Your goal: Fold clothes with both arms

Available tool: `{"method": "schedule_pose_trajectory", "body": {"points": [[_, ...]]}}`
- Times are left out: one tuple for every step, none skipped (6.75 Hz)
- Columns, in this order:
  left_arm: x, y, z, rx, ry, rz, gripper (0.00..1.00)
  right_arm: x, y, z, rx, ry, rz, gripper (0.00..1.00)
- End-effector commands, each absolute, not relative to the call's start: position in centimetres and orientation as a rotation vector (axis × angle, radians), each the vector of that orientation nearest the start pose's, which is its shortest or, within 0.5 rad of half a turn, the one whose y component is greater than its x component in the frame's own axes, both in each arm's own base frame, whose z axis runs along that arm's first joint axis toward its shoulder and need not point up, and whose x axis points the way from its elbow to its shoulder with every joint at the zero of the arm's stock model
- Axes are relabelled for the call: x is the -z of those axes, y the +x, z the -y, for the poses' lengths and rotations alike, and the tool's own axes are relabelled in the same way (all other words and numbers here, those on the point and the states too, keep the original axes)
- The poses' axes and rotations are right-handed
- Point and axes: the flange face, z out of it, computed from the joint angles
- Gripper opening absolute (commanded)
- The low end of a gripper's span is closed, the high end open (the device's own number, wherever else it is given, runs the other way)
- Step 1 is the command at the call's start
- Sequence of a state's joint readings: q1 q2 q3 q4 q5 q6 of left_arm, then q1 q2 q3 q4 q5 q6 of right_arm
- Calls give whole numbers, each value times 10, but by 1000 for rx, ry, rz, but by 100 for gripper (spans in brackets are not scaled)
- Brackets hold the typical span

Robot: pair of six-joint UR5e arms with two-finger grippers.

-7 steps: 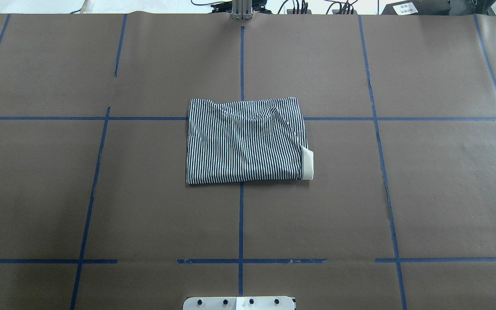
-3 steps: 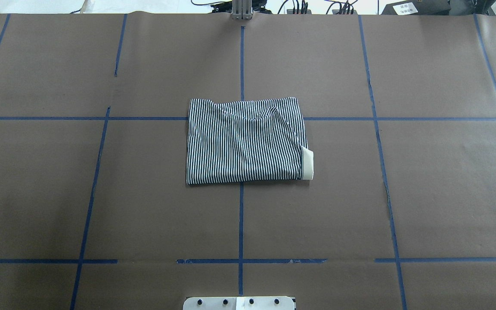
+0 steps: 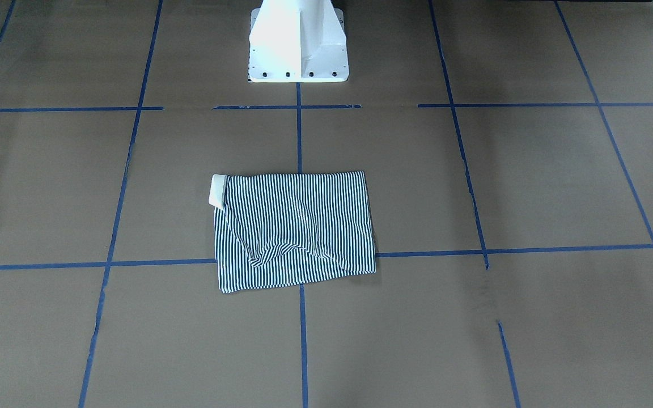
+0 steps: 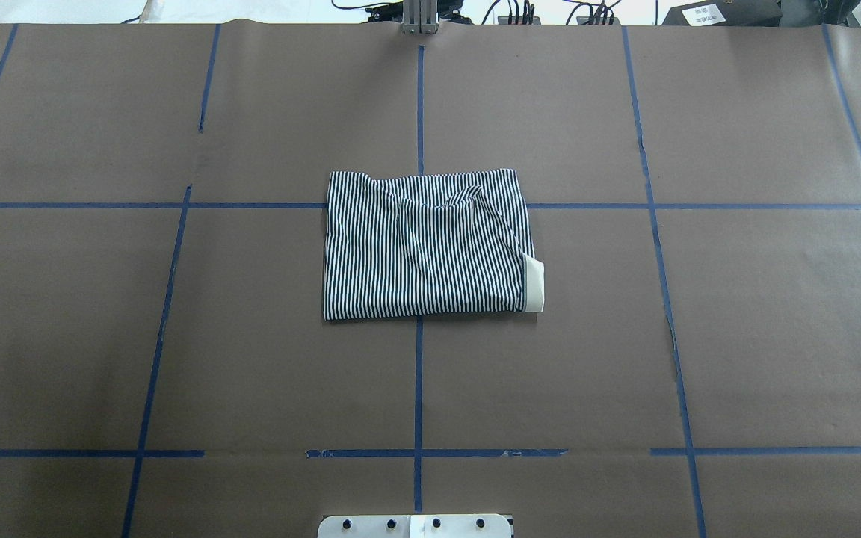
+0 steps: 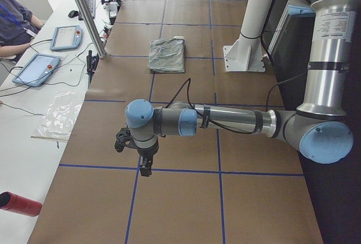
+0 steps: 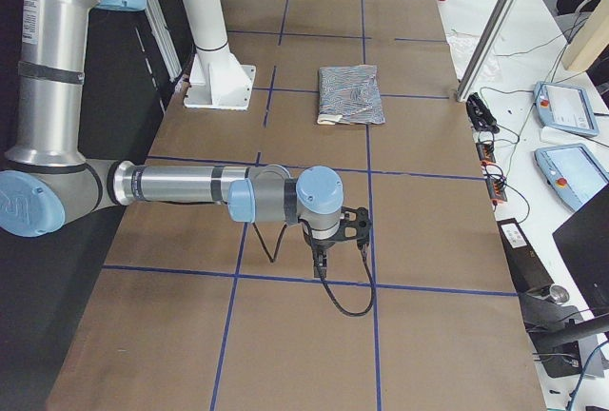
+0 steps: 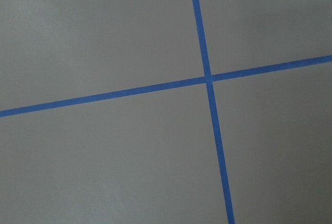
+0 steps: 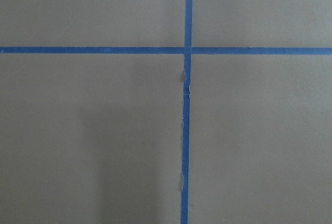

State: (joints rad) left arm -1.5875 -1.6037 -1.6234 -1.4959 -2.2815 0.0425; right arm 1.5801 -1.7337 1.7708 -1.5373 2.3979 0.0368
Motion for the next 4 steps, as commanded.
{"method": "schedule_pose_trajectory", "body": {"points": [[-626,-77,505,84,4,-711,100,-627,64,427,-13,56,832,100],[-625,-76,505,81,5,-711,100,-627,64,427,-14,55,832,100],[-625,-76,505,81,5,-711,100,-628,64,427,-15,54,833,100],[-623,-76,506,77,15,-711,100,-627,64,427,-14,55,833,100]]}}
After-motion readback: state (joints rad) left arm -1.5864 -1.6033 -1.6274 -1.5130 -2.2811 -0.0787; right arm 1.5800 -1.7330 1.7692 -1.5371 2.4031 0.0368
